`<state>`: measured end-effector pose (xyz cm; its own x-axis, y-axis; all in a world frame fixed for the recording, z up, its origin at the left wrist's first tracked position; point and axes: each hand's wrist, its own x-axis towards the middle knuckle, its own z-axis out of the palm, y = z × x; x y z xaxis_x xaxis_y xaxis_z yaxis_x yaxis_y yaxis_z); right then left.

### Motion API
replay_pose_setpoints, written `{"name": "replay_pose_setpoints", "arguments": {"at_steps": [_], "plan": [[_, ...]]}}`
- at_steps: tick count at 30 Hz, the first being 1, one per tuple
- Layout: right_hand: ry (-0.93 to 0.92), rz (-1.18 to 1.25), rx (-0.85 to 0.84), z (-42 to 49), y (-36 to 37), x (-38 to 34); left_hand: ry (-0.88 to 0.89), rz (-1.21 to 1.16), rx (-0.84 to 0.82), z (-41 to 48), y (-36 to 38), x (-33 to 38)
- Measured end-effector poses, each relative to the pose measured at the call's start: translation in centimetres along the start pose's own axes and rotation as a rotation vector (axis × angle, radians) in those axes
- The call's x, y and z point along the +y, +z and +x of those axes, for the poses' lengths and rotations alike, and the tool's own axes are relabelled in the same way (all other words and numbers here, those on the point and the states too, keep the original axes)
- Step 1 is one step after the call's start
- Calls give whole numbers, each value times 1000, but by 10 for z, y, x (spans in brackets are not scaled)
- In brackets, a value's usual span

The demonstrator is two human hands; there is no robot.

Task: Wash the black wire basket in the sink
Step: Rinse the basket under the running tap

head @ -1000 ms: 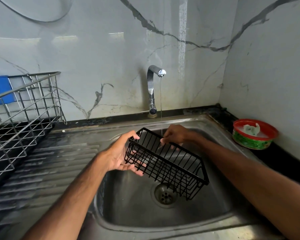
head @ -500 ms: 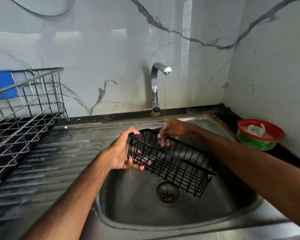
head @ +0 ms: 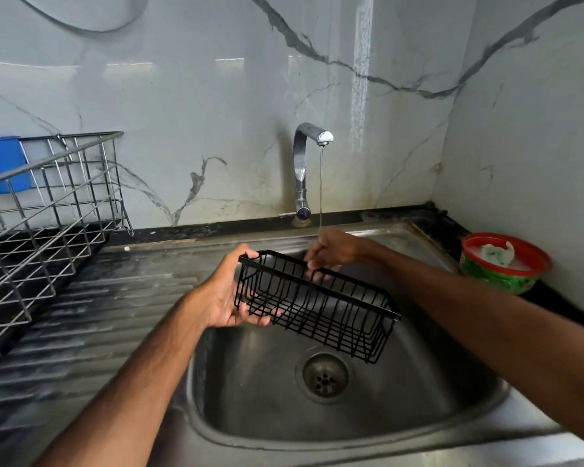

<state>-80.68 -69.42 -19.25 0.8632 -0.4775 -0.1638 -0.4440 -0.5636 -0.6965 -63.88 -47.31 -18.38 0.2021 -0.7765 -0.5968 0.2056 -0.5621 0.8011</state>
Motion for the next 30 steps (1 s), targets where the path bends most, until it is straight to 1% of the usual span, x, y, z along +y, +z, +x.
{"name": "replay_pose_setpoints", "arguments": {"at_steps": [2, 3, 6, 11, 13, 16, 19, 23, 27, 29, 30], "plan": [[-47, -21, 79, 10, 7, -7, -16, -11, -6, 0, -9, 1], [-54, -11, 80, 10, 9, -8, -27, -15, -8, 0, -12, 1], [-19, 64, -19, -3, 6, 1, -42, -30, -17, -3, -15, 3], [130, 255, -79, -43, -10, 37, -41, -43, -27, -6, -14, 6], [185, 234, -129, -55, -16, 48, -35, -50, -27, -7, -15, 6], [280, 179, -265, -66, -25, 60, -28, -55, -30, -8, -15, 7], [330, 125, -294, -64, -26, 57, -13, -50, -25, -10, -16, 8], [240, -33, -215, -44, -22, 37, 4, -68, -5, -10, -19, 10], [-47, -193, -63, -16, -14, 9, 6, -74, 3, -9, -21, 10], [-130, -151, 54, -2, -5, -6, 9, -61, -6, -8, -21, 10], [-140, -53, 116, 2, -1, -14, 11, -49, -11, -8, -21, 9]]}}
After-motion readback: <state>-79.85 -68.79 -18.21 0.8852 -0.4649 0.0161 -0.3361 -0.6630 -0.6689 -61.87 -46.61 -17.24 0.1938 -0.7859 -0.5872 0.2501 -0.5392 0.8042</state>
